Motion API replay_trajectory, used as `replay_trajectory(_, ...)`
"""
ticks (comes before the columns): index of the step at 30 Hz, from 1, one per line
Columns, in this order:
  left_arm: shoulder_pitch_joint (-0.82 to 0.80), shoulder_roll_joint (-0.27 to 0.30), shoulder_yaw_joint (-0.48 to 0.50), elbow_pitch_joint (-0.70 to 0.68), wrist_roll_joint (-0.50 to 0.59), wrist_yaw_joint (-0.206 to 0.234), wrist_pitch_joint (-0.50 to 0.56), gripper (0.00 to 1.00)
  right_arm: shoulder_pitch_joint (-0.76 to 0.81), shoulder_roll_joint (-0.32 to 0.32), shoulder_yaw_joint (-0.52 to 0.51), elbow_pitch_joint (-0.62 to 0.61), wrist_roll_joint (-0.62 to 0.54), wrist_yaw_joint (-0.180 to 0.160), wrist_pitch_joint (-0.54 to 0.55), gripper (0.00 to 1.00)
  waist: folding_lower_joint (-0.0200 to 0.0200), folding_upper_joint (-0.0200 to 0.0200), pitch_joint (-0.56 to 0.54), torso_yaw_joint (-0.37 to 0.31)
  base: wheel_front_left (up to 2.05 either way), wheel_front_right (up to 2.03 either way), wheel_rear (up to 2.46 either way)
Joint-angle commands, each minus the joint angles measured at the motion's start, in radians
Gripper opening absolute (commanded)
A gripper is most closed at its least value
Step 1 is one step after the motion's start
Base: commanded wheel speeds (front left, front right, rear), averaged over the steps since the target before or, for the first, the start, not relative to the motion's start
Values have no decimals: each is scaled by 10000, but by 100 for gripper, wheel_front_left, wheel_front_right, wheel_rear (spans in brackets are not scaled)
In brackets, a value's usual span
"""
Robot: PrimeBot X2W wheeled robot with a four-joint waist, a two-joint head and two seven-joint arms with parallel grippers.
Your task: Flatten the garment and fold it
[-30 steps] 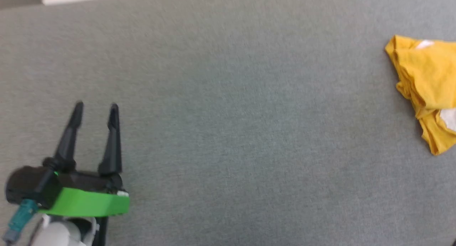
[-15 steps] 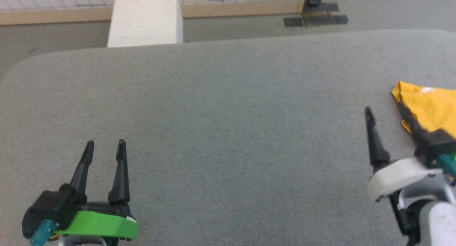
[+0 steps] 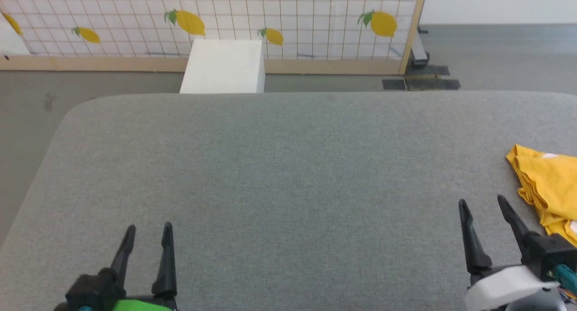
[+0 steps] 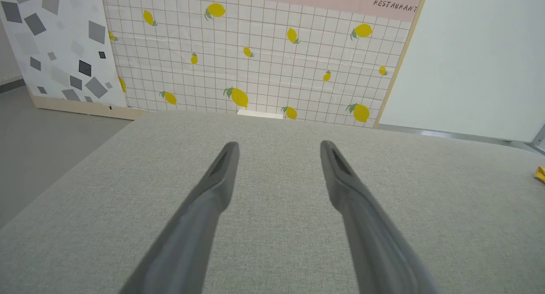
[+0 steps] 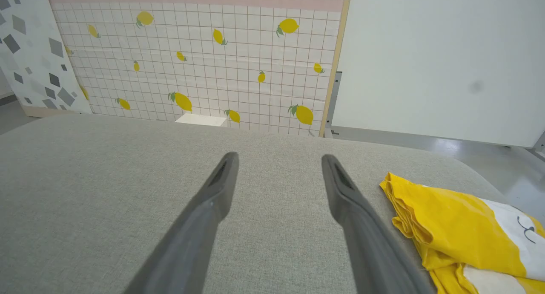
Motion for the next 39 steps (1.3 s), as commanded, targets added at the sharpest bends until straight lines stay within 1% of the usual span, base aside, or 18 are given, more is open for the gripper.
replay_trajectory(1,216,-48,-82,117,20,-17,-64,100,191,10,-104,156,161,-17,-190,100,1,0,-259,148,0,0,0)
replay_trajectory(8,450,-208,-230,380,35,-46,-115,100,377,11,-257,1003,679,-17,-799,100,1,0,-467,81,0,0,0)
replay_trajectory(17,418,-216,-133,428,68,-77,-158,100,119,12,-164,1397,625,-17,-999,100,1,0,-432,-5,0,0,0)
replay_trajectory(18,343,-209,-158,440,19,-26,-81,0,251,0,-182,1379,623,0,-922,0,1,0,-434,-6,0,0,0)
replay_trajectory(23,337,-211,-173,447,20,-25,-65,0,257,0,-185,1377,622,0,-911,0,1,0,-431,-8,0,0,0)
replay_trajectory(39,67,-545,130,585,602,-225,247,0,63,2,-59,1384,532,-2,-778,0,1,0,-377,-20,0,0,0)
